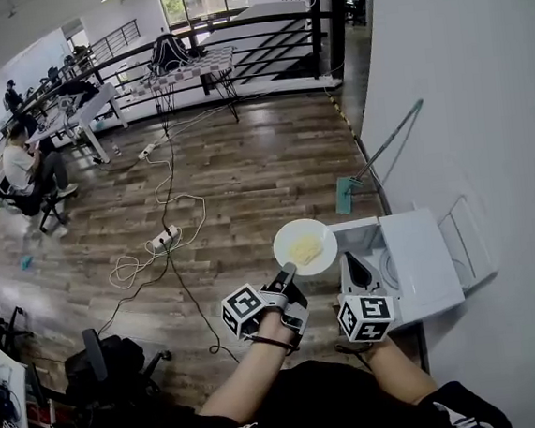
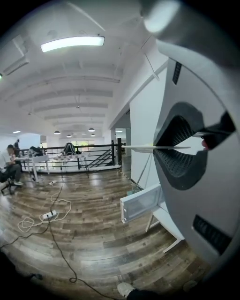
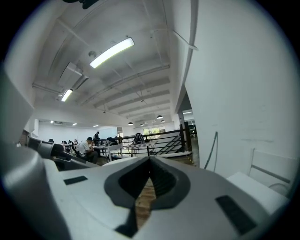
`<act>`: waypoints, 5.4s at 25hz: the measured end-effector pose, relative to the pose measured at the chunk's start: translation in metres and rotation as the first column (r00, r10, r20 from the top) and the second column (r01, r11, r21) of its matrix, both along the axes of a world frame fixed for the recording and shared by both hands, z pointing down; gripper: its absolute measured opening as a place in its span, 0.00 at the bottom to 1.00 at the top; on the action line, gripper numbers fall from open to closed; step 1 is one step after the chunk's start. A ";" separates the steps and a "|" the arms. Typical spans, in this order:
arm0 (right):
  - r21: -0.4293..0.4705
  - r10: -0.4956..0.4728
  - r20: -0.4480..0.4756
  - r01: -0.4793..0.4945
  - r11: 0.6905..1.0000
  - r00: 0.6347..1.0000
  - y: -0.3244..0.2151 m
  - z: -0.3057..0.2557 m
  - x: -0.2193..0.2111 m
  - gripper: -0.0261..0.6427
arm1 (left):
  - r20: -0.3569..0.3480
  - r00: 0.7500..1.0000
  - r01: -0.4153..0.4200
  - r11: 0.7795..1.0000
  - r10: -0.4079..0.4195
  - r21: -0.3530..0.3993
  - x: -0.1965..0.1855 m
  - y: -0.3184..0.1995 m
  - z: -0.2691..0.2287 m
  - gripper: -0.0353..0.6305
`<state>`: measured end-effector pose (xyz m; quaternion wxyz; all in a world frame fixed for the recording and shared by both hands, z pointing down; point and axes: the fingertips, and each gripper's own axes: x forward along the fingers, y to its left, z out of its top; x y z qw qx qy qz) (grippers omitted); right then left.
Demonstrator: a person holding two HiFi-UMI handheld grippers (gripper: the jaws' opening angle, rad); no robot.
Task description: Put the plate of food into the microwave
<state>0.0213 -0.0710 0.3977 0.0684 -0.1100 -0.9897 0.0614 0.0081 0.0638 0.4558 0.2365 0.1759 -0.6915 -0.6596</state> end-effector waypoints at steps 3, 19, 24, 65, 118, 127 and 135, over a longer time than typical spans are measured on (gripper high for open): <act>0.008 0.020 -0.006 -0.020 1.000 1.000 0.024 0.003 -0.023 0.06 | -0.001 1.000 -0.014 1.000 0.014 0.009 -0.024 0.024 0.002 0.08; 0.007 0.152 -0.080 -0.152 0.988 0.985 0.084 0.040 -0.100 0.06 | -0.054 0.990 -0.131 0.991 0.133 0.036 -0.098 0.079 0.039 0.08; -0.003 0.184 -0.064 -0.185 0.983 0.981 0.077 0.038 -0.137 0.06 | -0.063 0.981 -0.179 0.983 0.181 0.025 -0.133 0.071 0.043 0.08; -0.017 0.891 -0.028 -0.891 0.453 0.453 -0.185 0.010 -0.122 0.06 | -0.025 0.451 -0.892 0.451 0.892 0.004 -0.229 -0.250 0.022 0.08; -0.013 0.976 -0.153 -0.988 0.156 0.156 -0.153 0.330 0.034 0.06 | -0.122 0.201 -0.977 0.191 0.972 -0.092 -0.087 -0.264 0.364 0.07; -0.086 0.987 0.007 -0.983 0.160 0.160 -0.173 0.431 0.011 0.06 | 0.019 0.196 -0.981 0.196 0.980 0.007 -0.098 -0.326 0.448 0.07; -0.130 0.993 0.017 -0.984 0.122 0.121 -0.160 0.445 0.009 0.06 | 0.070 0.232 -0.972 0.233 0.970 -0.012 -0.124 -0.366 0.454 0.08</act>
